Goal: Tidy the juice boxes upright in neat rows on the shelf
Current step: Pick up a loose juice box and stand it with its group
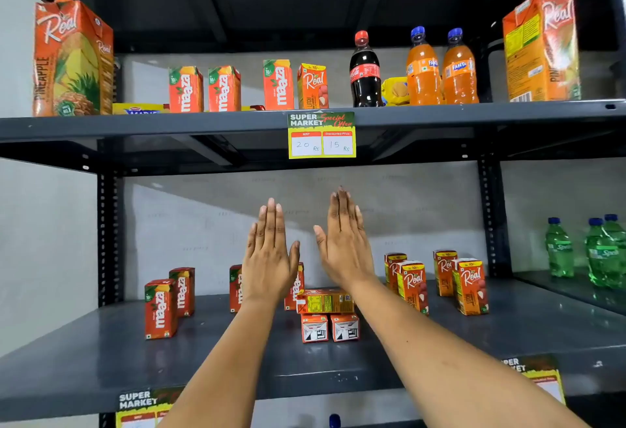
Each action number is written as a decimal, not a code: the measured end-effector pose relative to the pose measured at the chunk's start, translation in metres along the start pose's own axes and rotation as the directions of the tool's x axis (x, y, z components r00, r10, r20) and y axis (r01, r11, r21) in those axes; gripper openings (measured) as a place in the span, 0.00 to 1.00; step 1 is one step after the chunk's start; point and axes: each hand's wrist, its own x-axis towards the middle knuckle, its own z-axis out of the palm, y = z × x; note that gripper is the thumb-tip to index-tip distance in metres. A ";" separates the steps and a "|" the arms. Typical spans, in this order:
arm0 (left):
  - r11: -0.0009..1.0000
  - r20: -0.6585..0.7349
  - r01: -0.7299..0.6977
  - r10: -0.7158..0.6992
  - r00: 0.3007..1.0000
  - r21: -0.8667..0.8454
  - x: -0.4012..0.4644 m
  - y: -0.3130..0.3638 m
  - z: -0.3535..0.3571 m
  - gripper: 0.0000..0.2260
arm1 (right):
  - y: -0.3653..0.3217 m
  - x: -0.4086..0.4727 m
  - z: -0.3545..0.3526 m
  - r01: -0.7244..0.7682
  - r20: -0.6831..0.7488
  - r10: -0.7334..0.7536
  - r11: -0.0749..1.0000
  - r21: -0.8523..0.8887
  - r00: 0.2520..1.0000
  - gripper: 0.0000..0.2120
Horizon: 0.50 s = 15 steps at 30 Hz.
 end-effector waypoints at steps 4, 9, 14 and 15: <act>0.968 0.413 0.234 -0.178 0.893 -0.089 -0.004 -0.002 0.004 0.31 | 0.015 0.017 -0.005 -0.304 0.528 0.267 0.952 -0.017 0.806 0.30; 0.863 0.921 0.485 -0.069 0.384 -0.138 -0.037 -0.003 -0.004 0.32 | 0.038 0.024 -0.011 -0.369 0.979 0.158 0.924 -0.102 0.125 0.21; 0.940 0.973 0.339 -0.038 0.227 -0.042 -0.084 0.003 -0.016 0.46 | 0.045 0.028 -0.003 -0.457 0.981 0.177 0.881 -0.124 0.075 0.24; 0.963 0.972 0.266 -0.022 0.233 -0.042 -0.090 0.006 -0.019 0.50 | 0.044 0.029 -0.001 -0.476 0.983 0.180 0.868 -0.140 0.039 0.25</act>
